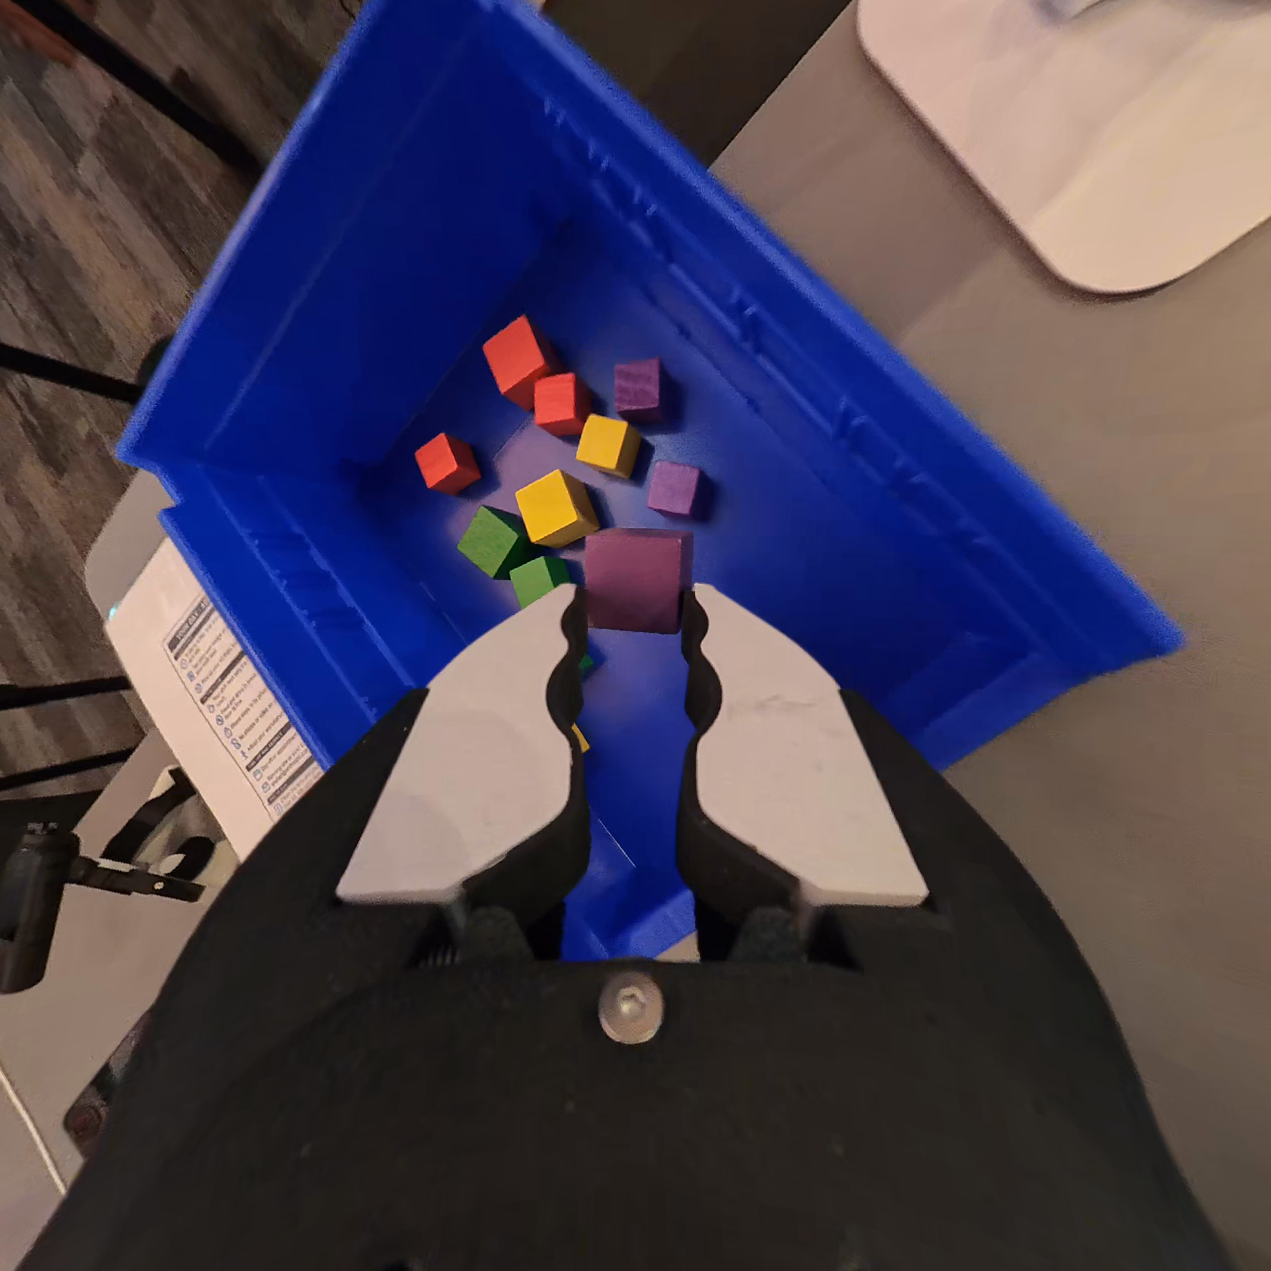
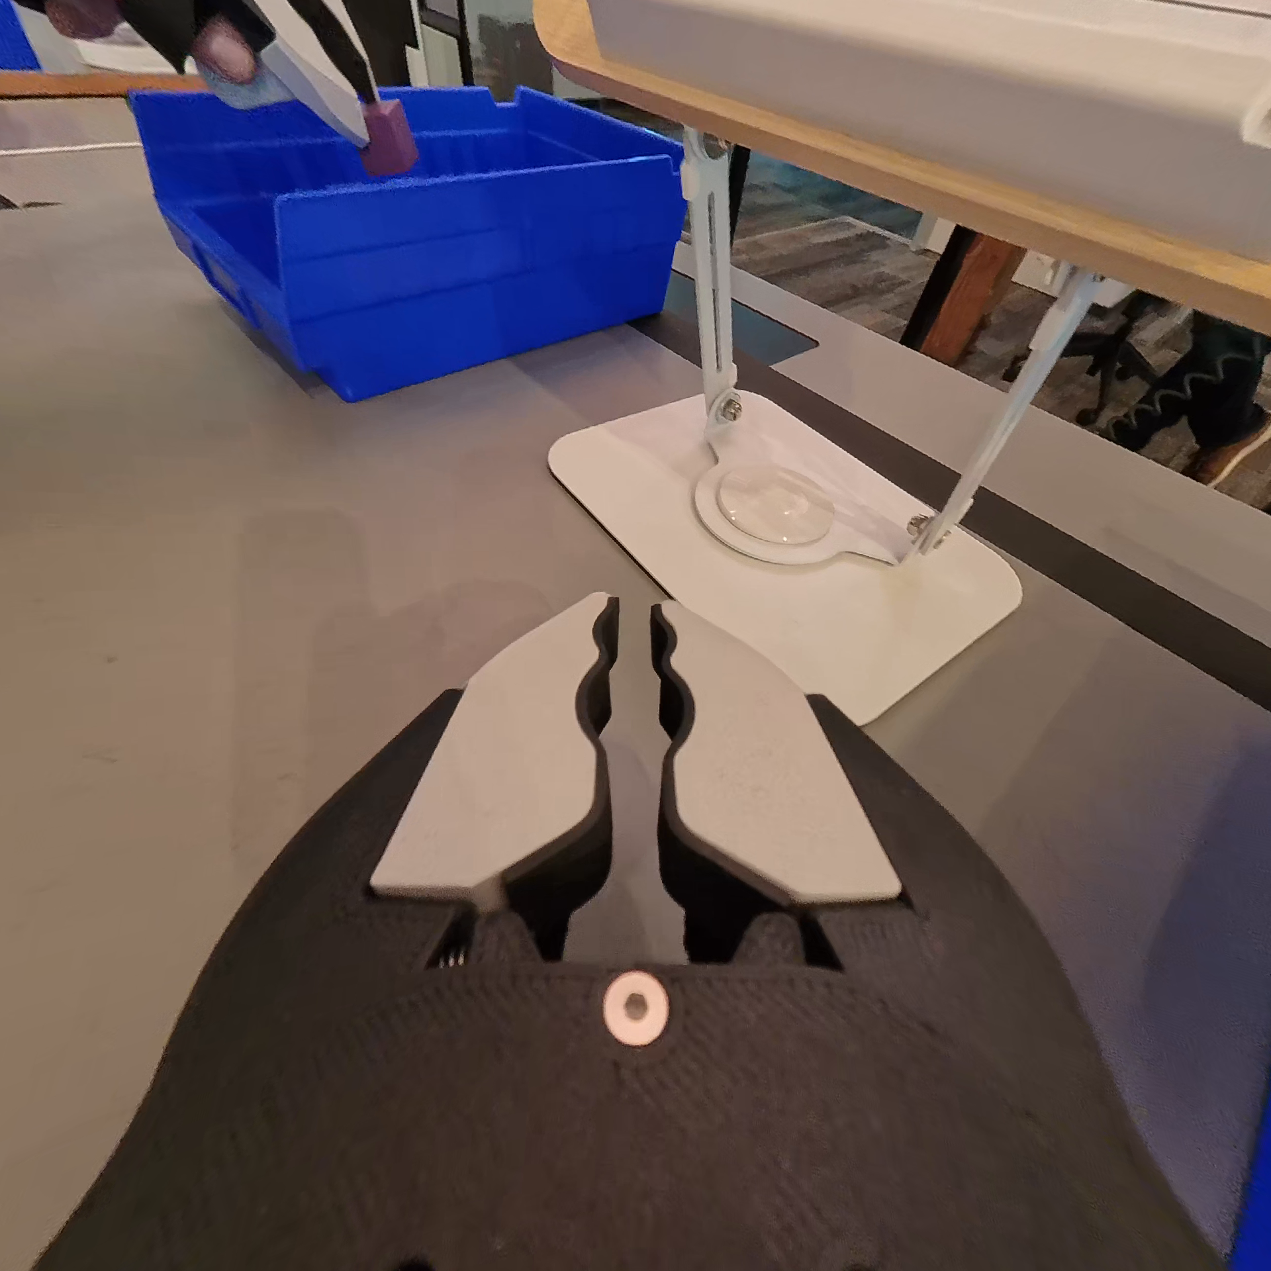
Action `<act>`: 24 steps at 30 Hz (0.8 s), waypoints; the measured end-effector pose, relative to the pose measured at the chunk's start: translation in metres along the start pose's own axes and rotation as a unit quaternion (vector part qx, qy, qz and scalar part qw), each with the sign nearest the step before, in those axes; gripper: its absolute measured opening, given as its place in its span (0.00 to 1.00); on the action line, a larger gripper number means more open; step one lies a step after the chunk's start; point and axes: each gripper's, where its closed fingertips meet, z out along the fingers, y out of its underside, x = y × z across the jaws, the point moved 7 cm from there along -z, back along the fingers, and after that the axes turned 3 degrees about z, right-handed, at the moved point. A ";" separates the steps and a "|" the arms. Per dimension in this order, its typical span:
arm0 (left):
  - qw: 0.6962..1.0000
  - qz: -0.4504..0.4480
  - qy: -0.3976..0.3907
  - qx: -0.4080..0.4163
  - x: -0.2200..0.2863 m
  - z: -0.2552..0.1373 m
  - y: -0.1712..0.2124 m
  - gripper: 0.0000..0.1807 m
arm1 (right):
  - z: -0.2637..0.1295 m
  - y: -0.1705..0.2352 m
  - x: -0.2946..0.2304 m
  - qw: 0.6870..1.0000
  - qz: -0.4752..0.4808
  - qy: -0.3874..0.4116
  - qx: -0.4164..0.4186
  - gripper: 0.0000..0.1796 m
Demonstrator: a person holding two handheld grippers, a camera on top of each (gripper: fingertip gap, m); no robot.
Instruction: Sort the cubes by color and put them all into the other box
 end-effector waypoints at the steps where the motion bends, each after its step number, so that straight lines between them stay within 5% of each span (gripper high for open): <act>1: 1.000 0.006 0.002 0.006 0.005 -0.006 -0.003 0.14 | 0.000 -0.002 -0.002 1.000 0.002 -0.008 0.005 0.06; 7: 0.998 0.048 0.007 0.051 0.035 -0.042 -0.024 0.14 | 0.006 -0.018 -0.018 0.992 0.071 -0.106 0.025 0.12; 13: 0.990 0.103 0.012 0.094 0.076 -0.068 -0.051 0.14 | 0.021 -0.042 -0.042 0.943 0.212 -0.256 0.020 0.18; 24: 0.968 0.201 0.007 0.147 0.153 -0.074 -0.096 0.14 | 0.042 -0.085 -0.027 0.895 0.309 -0.322 0.010 0.25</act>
